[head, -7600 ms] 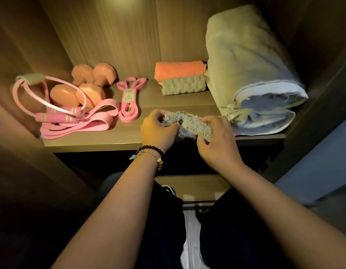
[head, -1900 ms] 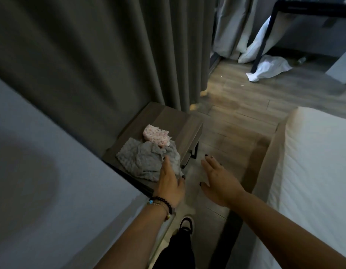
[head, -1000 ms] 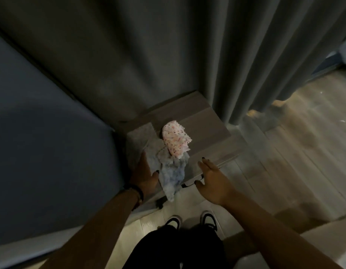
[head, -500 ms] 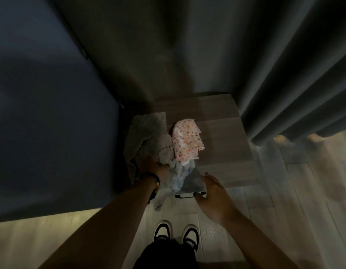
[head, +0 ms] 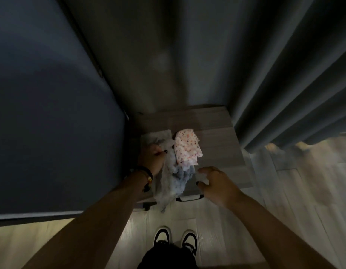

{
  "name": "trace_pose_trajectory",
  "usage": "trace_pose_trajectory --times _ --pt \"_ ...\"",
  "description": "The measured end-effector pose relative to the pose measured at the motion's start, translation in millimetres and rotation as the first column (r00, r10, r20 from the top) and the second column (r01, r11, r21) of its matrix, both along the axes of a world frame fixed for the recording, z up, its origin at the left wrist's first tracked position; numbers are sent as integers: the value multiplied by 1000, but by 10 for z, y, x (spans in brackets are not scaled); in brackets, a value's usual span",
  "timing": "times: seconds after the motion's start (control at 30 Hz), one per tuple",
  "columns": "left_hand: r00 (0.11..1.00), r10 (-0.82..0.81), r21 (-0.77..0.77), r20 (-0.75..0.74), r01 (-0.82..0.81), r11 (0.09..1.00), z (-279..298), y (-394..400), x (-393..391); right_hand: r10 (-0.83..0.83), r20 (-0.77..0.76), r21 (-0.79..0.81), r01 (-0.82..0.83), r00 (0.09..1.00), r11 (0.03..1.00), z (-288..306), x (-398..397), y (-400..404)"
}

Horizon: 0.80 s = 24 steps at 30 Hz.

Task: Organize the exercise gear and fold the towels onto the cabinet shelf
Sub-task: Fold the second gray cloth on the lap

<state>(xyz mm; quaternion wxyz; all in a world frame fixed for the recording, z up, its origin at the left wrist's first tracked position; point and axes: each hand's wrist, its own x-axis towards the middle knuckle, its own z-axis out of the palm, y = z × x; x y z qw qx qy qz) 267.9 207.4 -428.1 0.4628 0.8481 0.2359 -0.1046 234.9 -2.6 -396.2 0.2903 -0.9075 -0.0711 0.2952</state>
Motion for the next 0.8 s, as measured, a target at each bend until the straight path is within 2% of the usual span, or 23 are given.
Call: trace_pose_trajectory --times 0.13,0.2,0.33,0.43,0.5,0.57,0.63,0.7,0.8 --pt "978 -6 -92 207 25 995 688 -80 115 60 96 -21 -58 994 998 409 90 -6" --pt "954 -10 -152 300 58 987 1059 -165 92 43 133 26 -47 990 999 575 129 -4" --pt "872 -6 -322 490 187 928 1722 -338 10 -47 239 265 -18 970 964 882 189 54" --pt "831 0 -387 557 259 885 2065 -464 -48 -224 361 414 60 905 908 1092 244 90" --pt "833 3 -433 553 284 856 2231 -541 -94 -322 386 460 123 864 880 1208 268 91" --pt "857 -8 -466 515 287 837 2285 -591 -148 -348 380 463 149 857 874 1282 293 69" --pt "895 -16 -471 446 249 846 2229 -605 -184 -351 439 427 152 827 891 1288 291 29" --pt "941 29 -492 336 150 857 2047 -587 -186 -395 483 402 203 781 893 1240 260 -9" --pt "979 134 -517 154 -35 855 1595 -526 -224 -503 461 450 296 731 843 1056 158 -87"
